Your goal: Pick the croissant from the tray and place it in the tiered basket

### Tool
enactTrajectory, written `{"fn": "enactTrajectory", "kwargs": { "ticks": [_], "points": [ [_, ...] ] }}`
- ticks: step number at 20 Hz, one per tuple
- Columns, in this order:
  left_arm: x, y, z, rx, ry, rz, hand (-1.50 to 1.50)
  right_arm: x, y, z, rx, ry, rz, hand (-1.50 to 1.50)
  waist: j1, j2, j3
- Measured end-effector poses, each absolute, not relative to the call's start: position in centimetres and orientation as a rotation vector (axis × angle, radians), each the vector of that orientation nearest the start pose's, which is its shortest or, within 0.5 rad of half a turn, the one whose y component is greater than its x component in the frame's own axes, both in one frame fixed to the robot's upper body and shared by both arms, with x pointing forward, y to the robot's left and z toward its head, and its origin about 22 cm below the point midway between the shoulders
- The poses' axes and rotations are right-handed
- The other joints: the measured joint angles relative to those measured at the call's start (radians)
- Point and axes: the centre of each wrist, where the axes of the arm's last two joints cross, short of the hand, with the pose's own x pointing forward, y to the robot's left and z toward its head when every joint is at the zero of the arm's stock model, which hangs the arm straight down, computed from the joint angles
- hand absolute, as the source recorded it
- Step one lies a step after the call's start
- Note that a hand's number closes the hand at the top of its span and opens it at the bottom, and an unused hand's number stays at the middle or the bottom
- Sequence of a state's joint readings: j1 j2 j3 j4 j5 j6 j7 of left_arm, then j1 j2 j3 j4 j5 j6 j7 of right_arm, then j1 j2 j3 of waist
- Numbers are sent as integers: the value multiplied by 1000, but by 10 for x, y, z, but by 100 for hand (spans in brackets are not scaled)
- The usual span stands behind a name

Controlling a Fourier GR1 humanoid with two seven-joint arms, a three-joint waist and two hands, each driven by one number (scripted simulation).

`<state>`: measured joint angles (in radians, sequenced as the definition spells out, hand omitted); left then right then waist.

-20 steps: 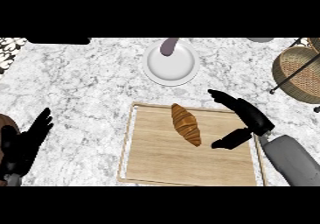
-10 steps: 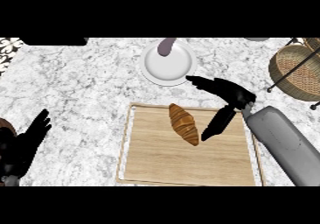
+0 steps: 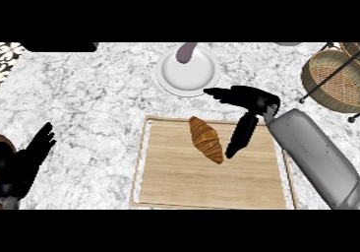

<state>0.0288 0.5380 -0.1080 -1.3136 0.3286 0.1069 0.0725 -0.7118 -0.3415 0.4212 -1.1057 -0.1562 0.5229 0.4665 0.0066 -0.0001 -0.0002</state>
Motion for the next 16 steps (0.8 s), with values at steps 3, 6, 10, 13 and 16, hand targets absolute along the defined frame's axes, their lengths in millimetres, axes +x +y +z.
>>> {"fn": "enactTrajectory", "kwargs": {
  "ticks": [3, 6, 10, 13, 16],
  "points": [
    [224, 356, -18, 275, -1196, -66, 0, 381, -181, 91, 88, -970, 1146, -150, 0, 0, 0],
    [222, 359, -18, 282, -1199, -58, 0, 381, -185, 90, 68, -945, 1137, -150, -1, 0, 0],
    [220, 364, -17, 270, -1200, -70, 0, 385, -193, 83, 92, -924, 1129, -150, 0, 0, 0],
    [225, 364, -17, 275, -1200, -71, 0, 382, -194, 77, 118, -912, 1125, -150, -2, 0, 0],
    [227, 362, -18, 276, -1198, -63, 0, 378, -200, 65, 135, -911, 1123, -150, -2, 0, 0]
  ]
}}
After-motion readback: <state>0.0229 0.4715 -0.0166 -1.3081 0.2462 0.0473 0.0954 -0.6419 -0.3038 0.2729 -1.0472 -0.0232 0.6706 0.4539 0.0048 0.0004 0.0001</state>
